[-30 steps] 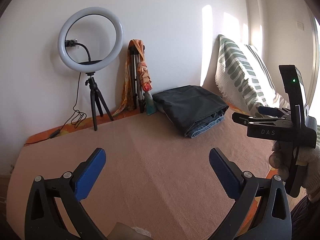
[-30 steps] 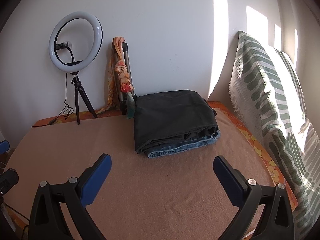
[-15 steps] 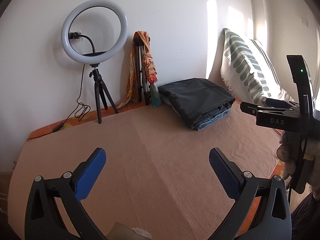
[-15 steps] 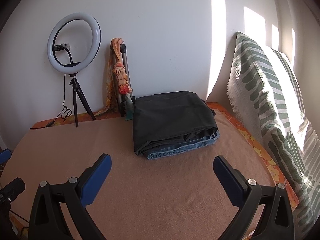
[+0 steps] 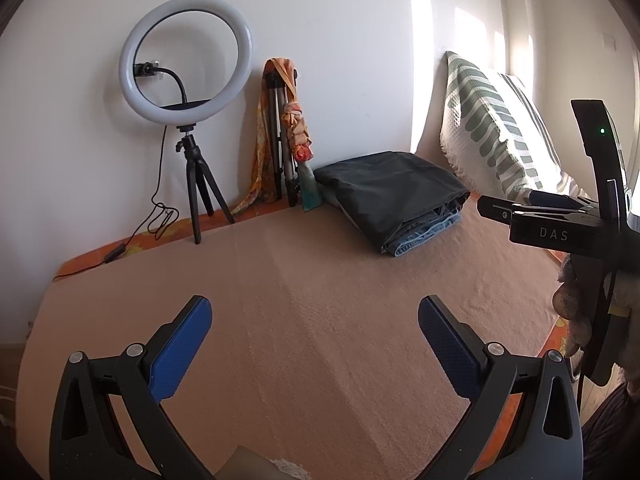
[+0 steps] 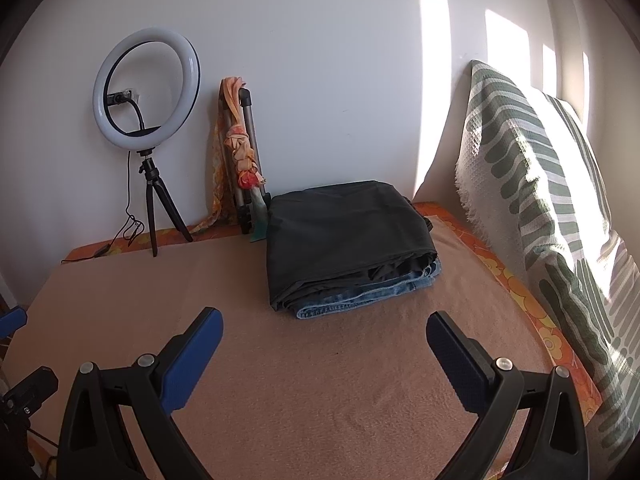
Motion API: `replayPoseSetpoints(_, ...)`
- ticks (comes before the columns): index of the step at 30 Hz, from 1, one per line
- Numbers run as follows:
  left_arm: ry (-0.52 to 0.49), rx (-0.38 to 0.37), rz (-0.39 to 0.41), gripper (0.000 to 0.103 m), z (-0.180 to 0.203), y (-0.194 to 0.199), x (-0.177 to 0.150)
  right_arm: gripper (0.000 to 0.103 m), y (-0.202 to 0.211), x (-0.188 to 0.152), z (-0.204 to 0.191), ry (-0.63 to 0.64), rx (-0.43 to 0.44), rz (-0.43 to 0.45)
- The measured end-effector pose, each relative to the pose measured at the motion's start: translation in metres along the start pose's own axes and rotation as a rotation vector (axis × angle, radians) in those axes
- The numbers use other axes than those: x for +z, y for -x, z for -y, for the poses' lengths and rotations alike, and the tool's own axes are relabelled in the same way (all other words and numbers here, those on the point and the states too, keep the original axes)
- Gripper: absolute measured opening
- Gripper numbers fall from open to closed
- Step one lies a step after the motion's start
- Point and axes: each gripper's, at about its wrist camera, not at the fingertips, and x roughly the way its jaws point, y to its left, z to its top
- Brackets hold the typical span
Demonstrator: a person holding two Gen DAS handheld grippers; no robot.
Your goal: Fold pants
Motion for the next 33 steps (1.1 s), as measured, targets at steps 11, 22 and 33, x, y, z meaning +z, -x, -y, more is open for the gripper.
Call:
replayPoseSetpoints(11,0.003,0.007,-0.001,0.103,-0.001,0.001,-0.001,0.103,0.001,-0.002,-0.004,-0.002,0.002,-0.001)
replayPoseSetpoints(22,0.007,0.026,-0.006,0.103,-0.005,0.005,-0.005,0.103,0.004,-0.006,-0.007,0.0,0.005,-0.004)
replayPoseSetpoints(33,-0.002,0.052,0.014,0.103,-0.011,0.019,-0.009,0.103,0.01,-0.007,-0.016,0.009,0.015,-0.004)
